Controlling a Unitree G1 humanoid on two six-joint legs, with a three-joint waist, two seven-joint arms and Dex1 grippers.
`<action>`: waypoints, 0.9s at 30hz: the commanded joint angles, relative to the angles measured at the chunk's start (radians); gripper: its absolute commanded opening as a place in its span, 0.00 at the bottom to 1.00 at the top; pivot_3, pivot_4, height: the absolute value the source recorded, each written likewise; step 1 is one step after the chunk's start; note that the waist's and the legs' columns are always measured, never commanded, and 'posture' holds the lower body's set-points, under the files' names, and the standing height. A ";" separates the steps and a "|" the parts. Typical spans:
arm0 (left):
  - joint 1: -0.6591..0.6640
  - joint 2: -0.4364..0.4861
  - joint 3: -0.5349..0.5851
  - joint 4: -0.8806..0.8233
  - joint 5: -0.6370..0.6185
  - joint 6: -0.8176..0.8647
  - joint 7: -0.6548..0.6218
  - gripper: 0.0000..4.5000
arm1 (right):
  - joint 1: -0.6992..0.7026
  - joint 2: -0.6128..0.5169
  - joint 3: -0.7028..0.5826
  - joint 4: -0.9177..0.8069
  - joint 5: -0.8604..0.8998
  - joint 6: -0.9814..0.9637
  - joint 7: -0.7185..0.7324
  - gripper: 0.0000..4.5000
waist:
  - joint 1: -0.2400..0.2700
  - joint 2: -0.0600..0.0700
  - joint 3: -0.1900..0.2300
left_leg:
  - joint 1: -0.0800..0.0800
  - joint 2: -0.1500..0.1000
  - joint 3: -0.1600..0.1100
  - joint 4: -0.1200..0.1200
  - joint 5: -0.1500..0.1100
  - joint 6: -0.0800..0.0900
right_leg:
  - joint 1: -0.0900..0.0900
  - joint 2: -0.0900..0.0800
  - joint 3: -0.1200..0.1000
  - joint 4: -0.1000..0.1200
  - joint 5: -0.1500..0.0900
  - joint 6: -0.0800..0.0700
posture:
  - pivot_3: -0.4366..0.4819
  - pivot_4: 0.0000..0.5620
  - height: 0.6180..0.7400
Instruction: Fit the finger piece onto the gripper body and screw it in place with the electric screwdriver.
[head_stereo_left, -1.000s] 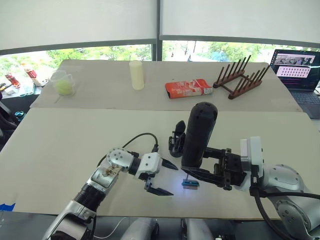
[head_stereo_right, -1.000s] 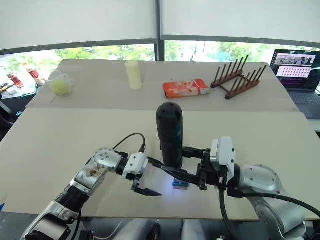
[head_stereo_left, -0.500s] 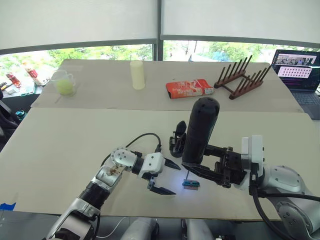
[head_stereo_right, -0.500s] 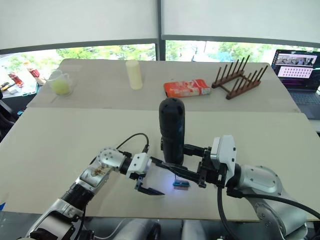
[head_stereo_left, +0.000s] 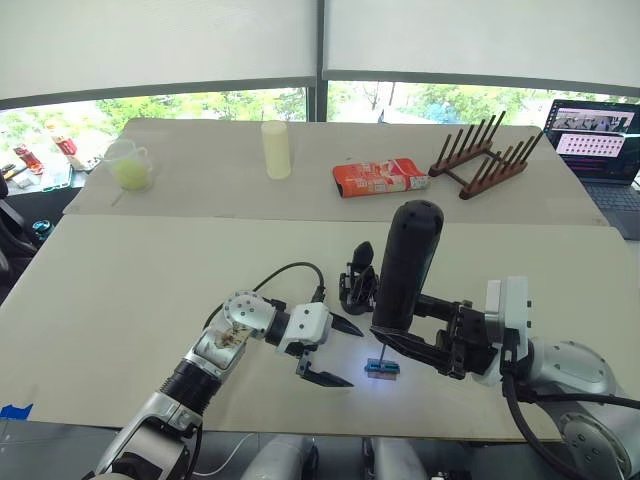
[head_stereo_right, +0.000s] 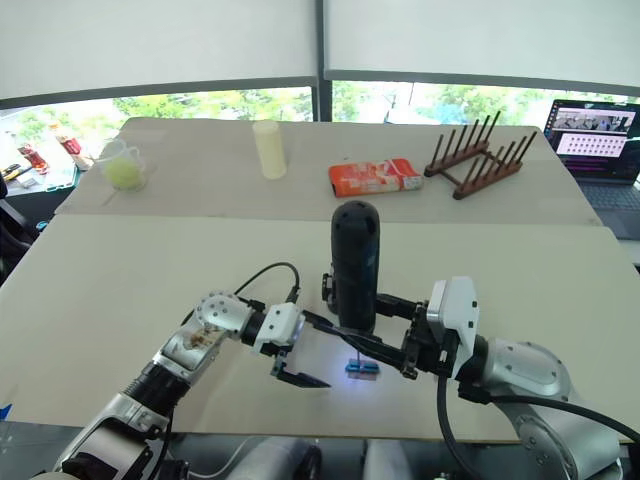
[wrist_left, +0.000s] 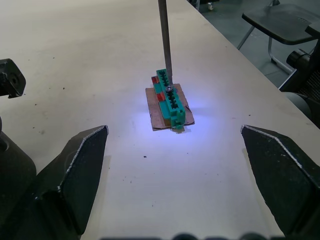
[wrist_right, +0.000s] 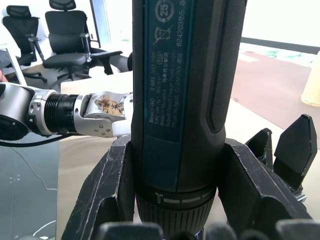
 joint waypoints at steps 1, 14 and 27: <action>-0.005 -0.003 -0.001 -0.011 -0.007 -0.013 0.002 1.00 | 0.010 0.001 -0.036 -0.052 0.014 -0.055 0.010 0.43 | 0.000 0.000 0.000 | 0.000 0.000 0.000 0.000 0.000 0.000 | 0.000 0.000 0.000 0.000 0.000 0.000 | 0.48 0.27 1.00; -0.009 -0.006 0.002 -0.002 -0.006 -0.019 0.005 1.00 | 0.010 -0.002 -0.043 -0.046 0.024 -0.065 0.002 0.43 | 0.000 0.000 0.000 | 0.000 0.000 0.000 0.000 0.000 0.000 | 0.000 0.000 0.000 0.000 0.000 0.000 | 0.48 0.27 1.00; -0.015 -0.010 0.002 0.006 -0.005 -0.021 0.004 1.00 | 0.010 -0.001 -0.043 -0.024 0.009 -0.072 0.020 0.43 | 0.000 0.000 0.000 | 0.000 0.000 0.000 0.000 0.000 0.000 | 0.000 0.000 0.000 0.000 0.000 0.000 | 0.48 0.27 1.00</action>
